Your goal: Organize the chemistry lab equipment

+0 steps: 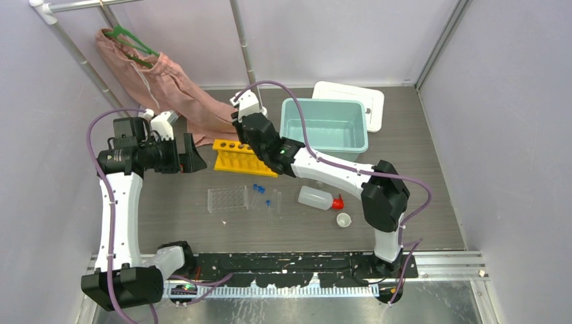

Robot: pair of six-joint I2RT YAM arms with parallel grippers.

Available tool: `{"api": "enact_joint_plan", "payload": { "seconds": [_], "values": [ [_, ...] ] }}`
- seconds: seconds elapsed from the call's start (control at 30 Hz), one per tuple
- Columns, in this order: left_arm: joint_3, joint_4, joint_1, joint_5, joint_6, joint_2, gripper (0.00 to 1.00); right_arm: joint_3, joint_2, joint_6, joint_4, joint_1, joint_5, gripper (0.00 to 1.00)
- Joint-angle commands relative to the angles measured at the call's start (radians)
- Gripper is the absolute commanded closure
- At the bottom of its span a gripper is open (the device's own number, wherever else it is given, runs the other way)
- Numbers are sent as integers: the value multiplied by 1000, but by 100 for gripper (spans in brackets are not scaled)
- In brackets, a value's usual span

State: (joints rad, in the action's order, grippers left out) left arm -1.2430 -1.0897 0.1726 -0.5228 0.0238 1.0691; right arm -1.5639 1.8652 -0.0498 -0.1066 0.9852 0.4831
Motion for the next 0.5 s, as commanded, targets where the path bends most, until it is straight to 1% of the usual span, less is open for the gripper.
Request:
{"api": "enact_joint_plan", "payload": {
  "seconds": [0.0,0.2,0.47],
  "values": [
    [-40,15,5,1,-9,-16,0,-8,0,-12,-85,0,-1,99],
    [-42,9,4,3,5,-23,0,-33,33,-27,-94,4,-17,99],
    [-40,11,4,2,10,-16,0,-53,73,-6,-90,6,-17,99]
  ]
}}
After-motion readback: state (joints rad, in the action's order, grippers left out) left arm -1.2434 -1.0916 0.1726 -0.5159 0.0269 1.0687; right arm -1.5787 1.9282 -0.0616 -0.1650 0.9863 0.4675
